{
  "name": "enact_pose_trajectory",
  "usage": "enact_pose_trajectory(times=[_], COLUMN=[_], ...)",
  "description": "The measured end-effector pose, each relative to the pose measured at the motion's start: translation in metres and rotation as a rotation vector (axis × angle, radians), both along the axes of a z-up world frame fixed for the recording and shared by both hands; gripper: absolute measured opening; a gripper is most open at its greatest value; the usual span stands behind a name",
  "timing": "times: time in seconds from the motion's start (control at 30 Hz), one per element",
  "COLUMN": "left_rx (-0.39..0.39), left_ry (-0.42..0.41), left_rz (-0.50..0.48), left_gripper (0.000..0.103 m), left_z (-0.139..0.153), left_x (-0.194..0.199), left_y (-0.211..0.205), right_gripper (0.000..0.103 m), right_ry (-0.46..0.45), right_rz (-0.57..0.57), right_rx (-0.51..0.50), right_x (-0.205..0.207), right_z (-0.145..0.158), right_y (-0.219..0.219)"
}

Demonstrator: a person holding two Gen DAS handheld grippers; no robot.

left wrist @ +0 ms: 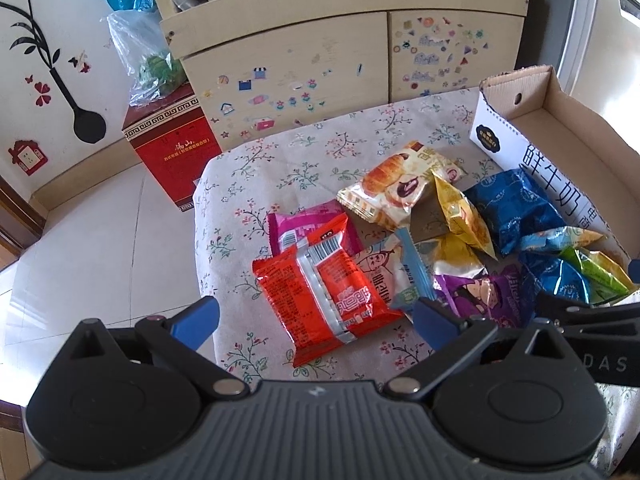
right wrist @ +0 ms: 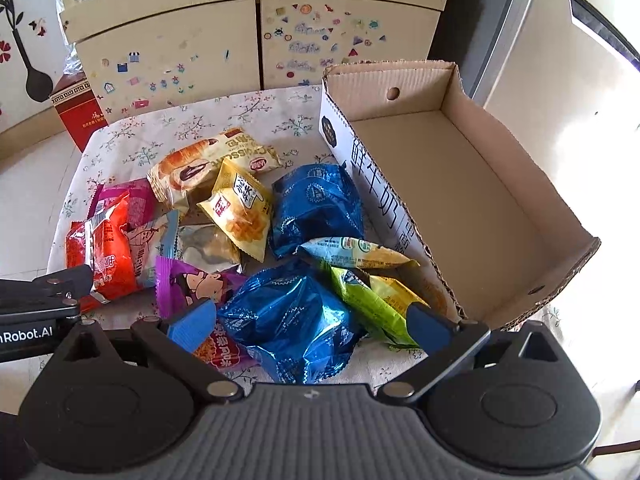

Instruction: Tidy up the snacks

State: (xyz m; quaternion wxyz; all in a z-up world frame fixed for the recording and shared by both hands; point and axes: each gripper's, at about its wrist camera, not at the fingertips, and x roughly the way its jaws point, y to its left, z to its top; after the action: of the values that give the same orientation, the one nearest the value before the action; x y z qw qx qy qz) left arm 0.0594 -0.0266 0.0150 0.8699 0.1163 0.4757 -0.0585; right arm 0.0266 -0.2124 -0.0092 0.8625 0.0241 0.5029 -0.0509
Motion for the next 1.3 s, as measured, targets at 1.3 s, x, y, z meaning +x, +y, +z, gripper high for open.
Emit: enact_pose_trajectory(times=[1.3], left_rx=[0.058], left_ry=[-0.009], left_rz=[0.004], left_gripper=[0.102], left_z=[-0.009], left_x=[-0.006], left_y=[-0.007], right_gripper=[0.103], right_ry=[-0.02], right_rz=[0.0], right_rx=[-0.036], right_x=[-0.004], right_z=[0.002], right_y=[0.004])
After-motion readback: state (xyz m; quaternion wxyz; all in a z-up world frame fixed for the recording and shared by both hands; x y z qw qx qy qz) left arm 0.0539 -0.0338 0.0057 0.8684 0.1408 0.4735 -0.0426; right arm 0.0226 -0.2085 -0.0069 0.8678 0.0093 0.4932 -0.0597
